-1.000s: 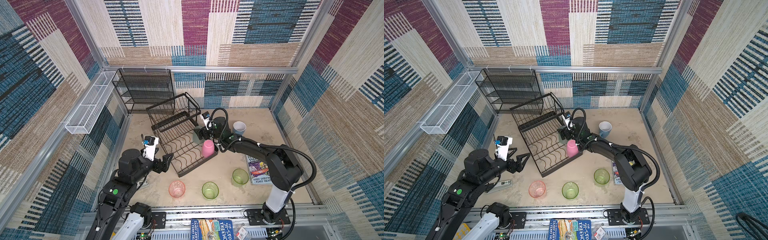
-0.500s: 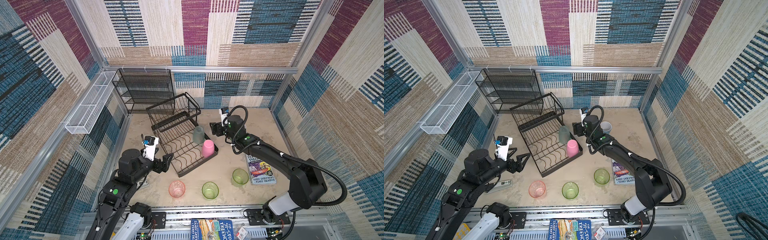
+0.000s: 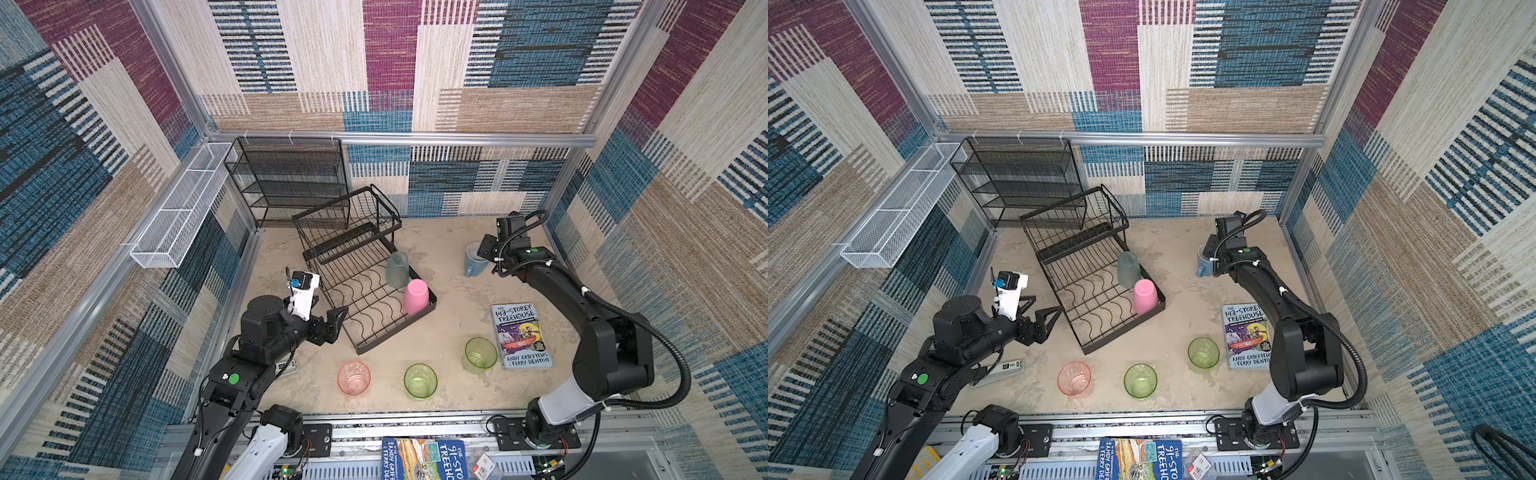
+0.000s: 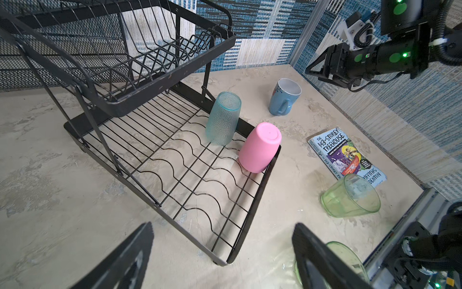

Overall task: Load cups into a dish rack
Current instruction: Pick up the cup from the top-right of the table.

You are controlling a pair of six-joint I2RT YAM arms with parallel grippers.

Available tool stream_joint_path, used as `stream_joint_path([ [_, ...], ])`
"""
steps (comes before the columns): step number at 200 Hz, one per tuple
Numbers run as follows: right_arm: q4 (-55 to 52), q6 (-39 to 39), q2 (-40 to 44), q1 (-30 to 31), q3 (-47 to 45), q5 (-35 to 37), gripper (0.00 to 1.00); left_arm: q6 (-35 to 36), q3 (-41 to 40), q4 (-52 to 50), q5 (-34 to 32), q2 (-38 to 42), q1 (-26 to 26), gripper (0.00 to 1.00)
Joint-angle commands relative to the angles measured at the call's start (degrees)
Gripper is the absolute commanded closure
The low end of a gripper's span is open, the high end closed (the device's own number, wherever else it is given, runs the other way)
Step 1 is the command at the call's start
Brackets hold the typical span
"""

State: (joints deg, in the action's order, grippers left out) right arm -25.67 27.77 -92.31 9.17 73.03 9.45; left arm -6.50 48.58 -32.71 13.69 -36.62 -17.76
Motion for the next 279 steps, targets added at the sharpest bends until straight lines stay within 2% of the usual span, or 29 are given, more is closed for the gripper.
stream_joint_path([
  [1, -5.11, 4.64, -1.55, -1.39, 1.15, -1.21, 0.41, -0.27, -0.13, 1.54, 0.2, -0.21, -0.08, 0.1],
  [91, -5.75, 6.78, -11.72, -4.32, 7.61, -7.07, 0.45, 0.09, -0.07, 1.16, -0.95, -0.28, 0.0, 0.11],
  [109, -6.36, 7.11, -12.89, -4.4, 8.72, -6.91, 0.51, 0.17, -0.11, 1.15, -1.03, -0.63, -0.08, 0.11],
  [145, -7.01, 7.84, -14.16, -4.59, 9.36, -7.42, 0.55, 0.17, 0.02, 1.2, -1.04, -1.09, -0.04, 0.11],
  [161, -6.99, 8.04, -14.27, -4.6, 9.14, -7.96, 0.61, 0.17, 0.02, 1.29, -1.04, -1.13, -0.08, 0.11],
  [172, -7.13, 8.1, -14.46, -4.69, 9.14, -8.46, 0.68, 0.17, 0.0, 1.26, -1.0, -1.24, -0.08, 0.11],
  [196, -7.12, 7.99, -14.25, -4.69, 8.92, -8.96, 0.75, 0.17, 0.0, 1.24, -1.05, -1.28, -0.02, 0.11],
  [243, -5.47, 7.76, -12.25, -4.69, 6.55, -10.03, 0.85, 0.0, 0.1, 1.24, -0.95, -1.39, -0.04, 0.11],
  [259, -4.59, 7.76, -11.55, -4.69, 5.43, -10.86, 0.92, -0.31, 0.05, 1.33, -0.65, -1.56, -0.06, 0.11],
  [279, -3.19, 7.63, -9.8, -4.71, 3.84, -11.22, 0.94, -0.91, 0.21, 1.56, 0.16, -2.24, -0.08, 0.11],
])
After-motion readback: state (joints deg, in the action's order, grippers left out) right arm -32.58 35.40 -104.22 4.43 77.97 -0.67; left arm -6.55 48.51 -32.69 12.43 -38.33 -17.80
